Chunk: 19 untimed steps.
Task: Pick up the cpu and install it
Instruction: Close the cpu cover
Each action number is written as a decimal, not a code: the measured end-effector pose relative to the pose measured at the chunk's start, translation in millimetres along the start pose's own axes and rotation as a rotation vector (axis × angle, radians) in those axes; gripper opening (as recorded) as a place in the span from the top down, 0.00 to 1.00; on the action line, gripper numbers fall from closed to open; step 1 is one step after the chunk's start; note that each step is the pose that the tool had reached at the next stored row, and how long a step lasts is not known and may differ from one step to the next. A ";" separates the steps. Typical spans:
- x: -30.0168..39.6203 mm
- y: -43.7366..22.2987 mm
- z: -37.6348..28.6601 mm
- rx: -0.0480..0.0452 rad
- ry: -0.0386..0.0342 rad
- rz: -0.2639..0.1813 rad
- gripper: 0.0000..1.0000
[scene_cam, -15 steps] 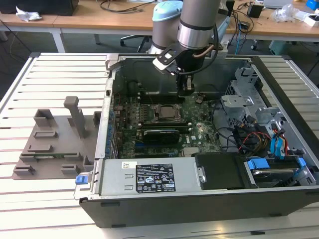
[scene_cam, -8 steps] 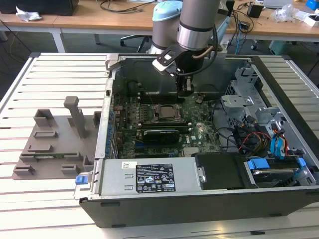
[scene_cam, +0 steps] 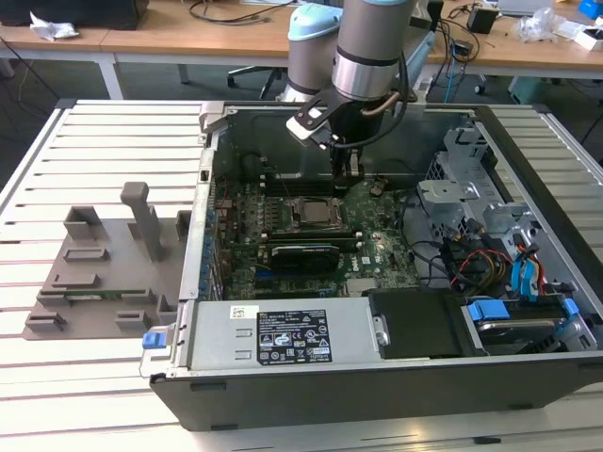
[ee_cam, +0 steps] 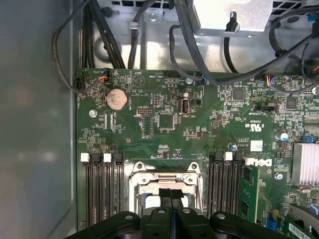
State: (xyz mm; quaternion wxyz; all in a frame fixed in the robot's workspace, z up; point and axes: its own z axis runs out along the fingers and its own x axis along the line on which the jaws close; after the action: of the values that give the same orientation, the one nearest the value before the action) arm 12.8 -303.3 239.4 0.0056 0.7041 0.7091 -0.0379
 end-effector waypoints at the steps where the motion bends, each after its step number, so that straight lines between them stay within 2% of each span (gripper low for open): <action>1: 0.0 -0.9 1.4 -0.0001 -0.0001 0.000 0.89; 3: 0.1 -4.2 3.8 0.0000 0.0000 0.000 0.89; 10: 0.5 -24.6 8.1 0.0000 -0.0001 0.000 0.89; 19: 0.7 -30.8 10.1 0.0000 0.0000 0.000 0.89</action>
State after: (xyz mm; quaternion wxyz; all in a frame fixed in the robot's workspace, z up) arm -18.4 -303.4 230.7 0.0056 0.7041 0.7091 -0.0379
